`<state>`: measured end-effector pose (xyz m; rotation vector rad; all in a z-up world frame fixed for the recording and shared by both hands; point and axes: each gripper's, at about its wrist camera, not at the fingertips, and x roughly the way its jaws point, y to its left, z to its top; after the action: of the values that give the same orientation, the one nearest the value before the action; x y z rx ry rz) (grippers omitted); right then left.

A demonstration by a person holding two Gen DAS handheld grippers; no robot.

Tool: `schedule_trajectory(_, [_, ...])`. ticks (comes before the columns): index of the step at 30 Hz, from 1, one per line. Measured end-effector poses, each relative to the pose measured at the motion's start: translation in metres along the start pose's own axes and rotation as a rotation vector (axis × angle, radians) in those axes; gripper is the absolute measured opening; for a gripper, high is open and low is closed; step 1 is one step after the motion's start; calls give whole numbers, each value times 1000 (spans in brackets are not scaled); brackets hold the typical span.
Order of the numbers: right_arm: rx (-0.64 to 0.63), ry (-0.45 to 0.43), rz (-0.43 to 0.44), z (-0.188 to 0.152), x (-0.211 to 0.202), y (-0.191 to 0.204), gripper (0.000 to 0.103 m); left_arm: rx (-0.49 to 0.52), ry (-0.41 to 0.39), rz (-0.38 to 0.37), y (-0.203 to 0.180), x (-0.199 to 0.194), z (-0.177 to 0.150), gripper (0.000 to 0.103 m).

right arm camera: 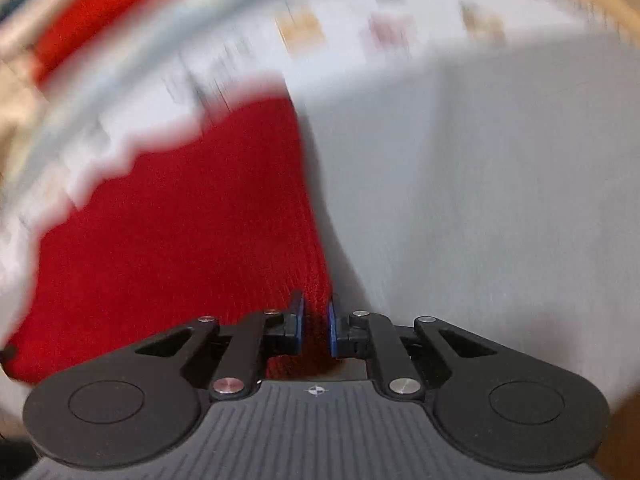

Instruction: Fold small clothes

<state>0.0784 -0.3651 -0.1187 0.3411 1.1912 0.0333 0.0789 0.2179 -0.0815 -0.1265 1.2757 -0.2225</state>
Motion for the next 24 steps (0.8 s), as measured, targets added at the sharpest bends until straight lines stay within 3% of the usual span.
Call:
schedule_trajectory(4, [-76,-11,-15,-3,-2,8,14,-18,-48,15,4,-8,4,21])
schedule_trajectory(8, [-66,-80,-9,-6,-15,12,16,-74,-136,-85,3,-28,11,24])
schedule_trajectory(13, [-58,-143,-6,2,-25,5,16,8,-147,-40,-18,-27,11,24])
schedule_trajectory(17, [-28,-178,11,6,-29,2,16,5,-167,-48,-21,-30,13,24])
schedule_trajectory(21, [-57,-129,50,4,-20,9,26,17,-147,-41,-23,-22,18,24])
schedule_trajectory(24, [-80,-39,-25,3,-1,15,26,33,-116,-30,-26,-13,19,24])
